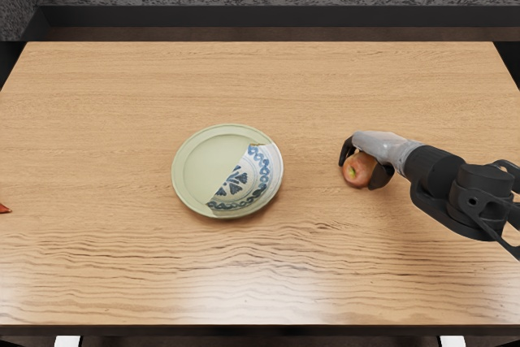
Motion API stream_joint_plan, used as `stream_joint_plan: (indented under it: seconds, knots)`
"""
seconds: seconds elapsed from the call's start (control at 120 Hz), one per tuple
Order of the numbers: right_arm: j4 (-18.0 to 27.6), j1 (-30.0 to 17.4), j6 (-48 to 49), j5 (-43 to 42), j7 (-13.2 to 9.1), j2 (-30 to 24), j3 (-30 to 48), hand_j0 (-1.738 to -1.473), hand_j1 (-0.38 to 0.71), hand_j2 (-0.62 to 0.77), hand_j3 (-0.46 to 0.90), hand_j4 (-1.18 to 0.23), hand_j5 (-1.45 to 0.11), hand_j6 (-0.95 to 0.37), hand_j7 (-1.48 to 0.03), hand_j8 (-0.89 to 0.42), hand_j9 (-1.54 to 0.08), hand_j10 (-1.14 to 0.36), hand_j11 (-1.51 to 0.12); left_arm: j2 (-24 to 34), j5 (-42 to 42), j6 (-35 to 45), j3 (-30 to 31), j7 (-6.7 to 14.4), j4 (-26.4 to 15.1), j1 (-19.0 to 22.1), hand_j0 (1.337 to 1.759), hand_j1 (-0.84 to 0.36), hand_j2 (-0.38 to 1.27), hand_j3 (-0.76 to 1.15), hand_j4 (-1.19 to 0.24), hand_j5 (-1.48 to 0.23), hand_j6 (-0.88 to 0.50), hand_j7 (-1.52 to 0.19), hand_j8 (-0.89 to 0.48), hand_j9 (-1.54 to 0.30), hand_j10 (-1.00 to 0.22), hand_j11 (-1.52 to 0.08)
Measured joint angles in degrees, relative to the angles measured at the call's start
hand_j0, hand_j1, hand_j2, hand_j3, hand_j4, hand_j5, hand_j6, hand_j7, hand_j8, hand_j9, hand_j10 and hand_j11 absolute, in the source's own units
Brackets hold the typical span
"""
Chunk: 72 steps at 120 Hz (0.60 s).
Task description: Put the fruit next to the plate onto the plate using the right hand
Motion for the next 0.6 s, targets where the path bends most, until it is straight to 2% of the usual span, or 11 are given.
stream_joint_plan:
  seconds: [0.3,0.6]
  knots:
    - [0.3,1.8,0.0,2.9,0.0,0.1,0.9,-1.657,0.21,0.13,0.00,-0.55,-0.70,-0.40,-0.71,-0.38,-0.71,-0.55,-0.72,0.0,0.0,0.0,0.0,0.0,0.0,0.0,1.658,0.35,0.00,0.00,0.00,0.00,0.00,0.00,0.00,0.00,0.00,0.00]
    - [0.4,5.3,0.0,6.1,0.0,2.4,1.2,-1.658,0.22,0.19,0.00,-0.56,-0.74,-0.41,-0.73,-0.38,-0.74,-0.56,-0.74,0.0,0.0,0.0,0.0,0.0,0.0,0.0,1.658,0.35,0.00,0.00,0.00,0.00,0.00,0.00,0.00,0.00,0.00,0.00]
